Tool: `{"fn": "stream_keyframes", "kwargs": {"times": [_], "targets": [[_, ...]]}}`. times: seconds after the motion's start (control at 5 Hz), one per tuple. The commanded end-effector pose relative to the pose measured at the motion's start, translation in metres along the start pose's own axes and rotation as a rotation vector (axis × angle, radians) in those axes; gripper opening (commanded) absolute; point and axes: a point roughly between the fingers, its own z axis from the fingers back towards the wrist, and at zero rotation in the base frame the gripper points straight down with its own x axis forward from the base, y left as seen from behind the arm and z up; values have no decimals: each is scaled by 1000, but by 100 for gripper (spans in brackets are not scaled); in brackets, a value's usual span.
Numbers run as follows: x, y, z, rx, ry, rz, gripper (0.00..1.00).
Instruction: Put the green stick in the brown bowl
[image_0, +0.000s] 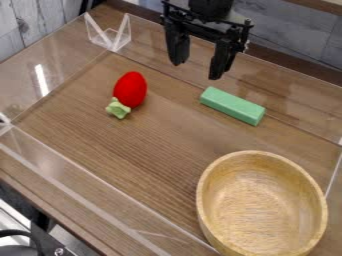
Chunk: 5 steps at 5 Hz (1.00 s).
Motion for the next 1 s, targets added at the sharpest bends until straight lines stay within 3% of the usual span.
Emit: {"fn": "stream_keyframes", "kwargs": {"times": [0.0, 0.2, 0.4, 0.8], "targets": [[8, 6, -6, -9, 15, 48, 100], [12, 2, -18, -60, 13, 220, 100], [16, -1, -29, -104, -9, 409, 100], [18, -20, -49, -219, -79, 817, 100]]}}
